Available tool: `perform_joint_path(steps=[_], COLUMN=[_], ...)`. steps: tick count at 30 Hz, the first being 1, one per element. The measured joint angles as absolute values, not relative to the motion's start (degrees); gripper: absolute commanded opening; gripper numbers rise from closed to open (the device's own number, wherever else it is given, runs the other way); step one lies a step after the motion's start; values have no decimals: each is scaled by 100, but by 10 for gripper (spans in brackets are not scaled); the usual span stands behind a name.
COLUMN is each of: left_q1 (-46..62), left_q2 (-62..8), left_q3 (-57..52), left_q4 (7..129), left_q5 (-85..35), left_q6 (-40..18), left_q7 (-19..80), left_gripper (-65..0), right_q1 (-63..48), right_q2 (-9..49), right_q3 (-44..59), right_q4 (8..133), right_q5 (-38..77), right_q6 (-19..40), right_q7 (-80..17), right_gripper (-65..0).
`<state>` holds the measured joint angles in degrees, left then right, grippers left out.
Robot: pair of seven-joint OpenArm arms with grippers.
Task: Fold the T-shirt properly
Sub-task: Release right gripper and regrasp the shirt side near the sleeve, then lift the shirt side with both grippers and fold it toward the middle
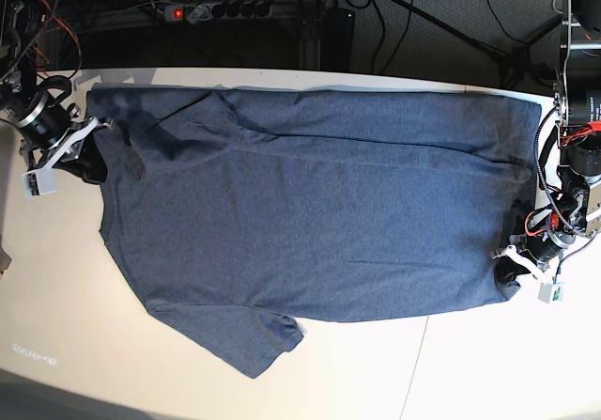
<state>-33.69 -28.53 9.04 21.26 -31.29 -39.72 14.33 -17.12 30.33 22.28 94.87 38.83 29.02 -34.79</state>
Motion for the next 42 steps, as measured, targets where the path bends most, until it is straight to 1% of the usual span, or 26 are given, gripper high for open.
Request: perform_joint_path(steps=[3,7,10,13,14,16,17,18,19,20,24,27,29,35,40,42], left_q1=[-3382,-3385,-3395,-3398,-3398,-3398,-3400,-3400,-3398,-3398,-3395,-3398,-3400,-3398,-3398,-3398], left_q2=[-2856,-2856,-2856,-2856,-2856,-2856,-2851,-2851,-2853,-2853,-2853,-2853,-2853,-2851,-2853,-2851], left_q3=[904,904,904,904,904,904,904,904,904,904,904,904,904,904,904,904], left_q4=[2126,2128,2134,2134,2134,2134,2134,2134,2134,2134,2134,2134,2134,2137,2134,2134], left_q5=[-3133,-3162,-3173,-3173,-3175,-3173,-3173,-3170,-3181,-3177,-3175,-3181,-3181,-3175,-3177,-3173], left_q6=[-3968,-3968,-3968,-3968,-3968,-3968,-3968,-3968,-3968,-3968,-3968,-3968,-3968,-3968,-3968,-3968], left_q7=[1500,1564,1636,1649,1649,1653,1656,1656,1653,1653,1653,1651,1651,1649,1649,1649], left_gripper=[-650,-650,-650,-650,-650,-650,-650,-650,-650,-650,-650,-650,-650,-650,-650,-650], right_q1=[-1452,-709,126,1074,1404,2016,2307,2593,2862,3116,3907,4222,4252,4287,4292,4307], right_q2=[3059,3210,3319,3417,3422,3428,3426,3420,3415,3400,3232,2936,2681,2053,1883,1857], right_q3=[2458,2488,2484,2495,2506,2491,2438,2368,2270,2134,1459,1000,814,779,779,779], right_q4=[9432,8847,7975,6722,6270,5356,4912,4466,4047,3656,2447,1988,1911,1929,1944,1955], right_q5=[3876,3387,3389,3398,3380,3430,3463,3448,3441,3433,3288,3293,3310,3116,3037,2790], right_q6=[2899,2899,2897,2897,2899,2893,2891,2891,2888,2888,2886,2891,2895,2891,2893,2893], right_q7=[-3483,-3459,-3439,-3450,-3454,-3435,-3413,-3391,-3382,-3354,-3242,-3229,-3199,-3000,-2978,-2958], right_gripper=[-650,-650,-650,-650,-616,-473,-418,-378,-356,-347,-344,-344,-344,-344,-344,-344])
